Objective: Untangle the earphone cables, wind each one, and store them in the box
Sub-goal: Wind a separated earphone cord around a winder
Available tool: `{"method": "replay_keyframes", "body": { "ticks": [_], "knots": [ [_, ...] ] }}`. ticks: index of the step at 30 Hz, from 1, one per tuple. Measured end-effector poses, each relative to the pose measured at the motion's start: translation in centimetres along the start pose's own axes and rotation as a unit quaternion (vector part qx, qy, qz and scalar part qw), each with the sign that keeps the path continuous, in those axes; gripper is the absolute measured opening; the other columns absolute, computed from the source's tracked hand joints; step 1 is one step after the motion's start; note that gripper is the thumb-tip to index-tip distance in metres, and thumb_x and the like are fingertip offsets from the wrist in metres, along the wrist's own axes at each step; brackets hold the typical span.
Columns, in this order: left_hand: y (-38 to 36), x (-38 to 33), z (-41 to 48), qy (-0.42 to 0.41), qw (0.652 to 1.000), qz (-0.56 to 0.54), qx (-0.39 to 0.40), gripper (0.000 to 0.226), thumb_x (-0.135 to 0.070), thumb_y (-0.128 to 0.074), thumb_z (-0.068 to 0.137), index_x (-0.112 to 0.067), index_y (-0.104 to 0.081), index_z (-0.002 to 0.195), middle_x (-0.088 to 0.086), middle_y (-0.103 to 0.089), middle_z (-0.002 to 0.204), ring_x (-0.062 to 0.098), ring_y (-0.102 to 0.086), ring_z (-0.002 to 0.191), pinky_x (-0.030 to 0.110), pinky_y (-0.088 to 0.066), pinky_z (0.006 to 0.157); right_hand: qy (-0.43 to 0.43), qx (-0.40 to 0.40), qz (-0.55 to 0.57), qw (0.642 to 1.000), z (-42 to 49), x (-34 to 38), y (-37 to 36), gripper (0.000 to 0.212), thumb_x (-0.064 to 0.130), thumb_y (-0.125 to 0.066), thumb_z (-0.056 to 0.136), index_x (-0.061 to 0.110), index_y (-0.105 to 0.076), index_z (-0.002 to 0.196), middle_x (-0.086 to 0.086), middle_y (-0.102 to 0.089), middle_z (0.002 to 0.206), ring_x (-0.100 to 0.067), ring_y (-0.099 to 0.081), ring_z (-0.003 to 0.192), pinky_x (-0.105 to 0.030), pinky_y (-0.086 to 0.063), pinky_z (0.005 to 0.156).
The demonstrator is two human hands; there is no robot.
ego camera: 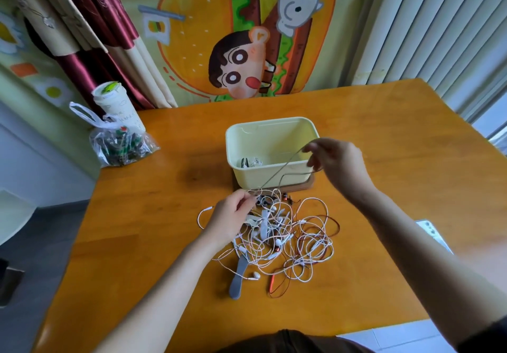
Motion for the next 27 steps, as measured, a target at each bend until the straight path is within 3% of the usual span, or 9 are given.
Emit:
{"method": "replay_keyframes", "body": {
  "ticks": [6,8,10,13,15,17,20,23,27],
  "knots": [
    [-2.0,7.2,-0.8,0.098,0.988,0.069,0.099,0.027,-0.019,-0.045,0.100,-0.021,-0.060,0.078,0.001,-0.059,0.073,0.010,-0.056,0.071,0.035,-0.049,0.083,-0.008,-0.048,-0.026,0.998,-0.1,-1.1,1.8,0.019,0.014,-0.053,0.094,0.020,-0.068,0.083,0.013,-0.060,0.059,0.002,-0.055,0.051,-0.008,-0.042,0.055],
    [-1.8,7.6,-0.9,0.104,0.988,0.073,0.092,0.029,-0.020,-0.042,0.101,-0.022,-0.062,0.079,0.000,-0.057,0.069,0.011,-0.056,0.068,0.033,-0.049,0.078,-0.014,-0.042,-0.057,0.997,-0.4,-1.4,1.2,0.019,0.016,-0.052,0.095,0.018,-0.070,0.090,0.010,-0.063,0.065,-0.002,-0.056,0.054,-0.014,-0.043,0.055],
    [-1.3,6.4,-0.7,0.086,0.992,0.064,0.066,0.030,-0.021,-0.042,0.101,-0.024,-0.064,0.082,-0.001,-0.054,0.064,0.010,-0.052,0.062,0.026,-0.046,0.065,-0.035,-0.009,-0.216,0.976,-0.5,-2.4,0.4,0.021,0.014,-0.049,0.096,0.015,-0.067,0.108,0.001,-0.068,0.090,-0.015,-0.060,0.077,-0.027,-0.044,0.064],
    [-0.6,2.6,0.2,0.035,0.998,0.051,0.033,0.027,-0.026,-0.045,0.100,-0.031,-0.066,0.084,-0.002,-0.054,0.061,0.014,-0.045,0.056,0.024,-0.034,0.052,-0.004,0.095,-0.393,0.915,-1.6,-1.6,-2.6,0.051,-0.001,-0.047,0.090,0.013,-0.040,0.138,-0.008,-0.044,0.138,-0.029,-0.042,0.121,-0.037,-0.039,0.095],
    [-0.7,-0.4,0.8,-0.008,0.998,0.048,0.039,0.025,-0.027,-0.048,0.099,-0.029,-0.070,0.087,-0.008,-0.060,0.060,0.013,-0.045,0.056,0.025,-0.032,0.053,0.077,0.155,-0.350,0.921,-3.0,1.1,-6.0,0.059,-0.005,-0.042,0.087,0.014,-0.033,0.143,-0.005,-0.038,0.144,-0.026,-0.037,0.128,-0.035,-0.036,0.105],
    [-0.5,-3.1,1.2,-0.045,0.997,0.055,0.037,0.022,-0.022,-0.051,0.098,-0.024,-0.072,0.092,-0.011,-0.065,0.068,0.002,-0.051,0.058,0.023,-0.040,0.057,0.132,0.211,-0.304,0.919,-4.3,3.0,-9.0,0.044,0.003,-0.044,0.092,0.014,-0.044,0.135,-0.006,-0.052,0.134,-0.025,-0.048,0.121,-0.037,-0.040,0.101],
    [0.7,-5.2,1.3,-0.079,0.995,0.065,0.019,0.027,-0.015,-0.050,0.098,-0.020,-0.066,0.077,-0.019,-0.059,0.060,-0.008,-0.049,0.053,0.011,-0.036,0.052,0.092,0.221,-0.240,0.941,-4.2,3.2,-10.1,0.026,0.003,-0.046,0.092,0.008,-0.054,0.116,-0.014,-0.066,0.106,-0.033,-0.062,0.097,-0.045,-0.051,0.082],
    [1.8,-5.1,1.1,-0.080,0.996,0.045,0.014,0.037,-0.017,-0.048,0.099,-0.028,-0.058,0.065,-0.021,-0.054,0.050,-0.002,-0.043,0.048,0.015,-0.031,0.050,0.110,0.223,-0.199,0.948,-3.9,4.1,-10.4,0.028,-0.005,-0.046,0.088,0.005,-0.059,0.110,-0.015,-0.068,0.096,-0.031,-0.065,0.088,-0.044,-0.052,0.079],
    [2.9,-3.3,1.3,-0.065,0.995,0.075,-0.020,0.031,-0.023,-0.049,0.099,-0.025,-0.062,0.071,-0.015,-0.053,0.052,0.003,-0.038,0.046,0.018,-0.025,0.047,0.082,0.209,-0.086,0.971,-3.7,4.6,-9.6,0.041,-0.014,-0.042,0.087,0.005,-0.060,0.118,-0.011,-0.068,0.102,-0.015,-0.065,0.083,-0.025,-0.053,0.079]
  ]
}}
Point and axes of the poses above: each hand's wrist, its own z-axis towards the middle knuckle, its own y-axis out of the back of the hand, x = y × z, the point moved 9 cm from there along z, towards the middle knuckle
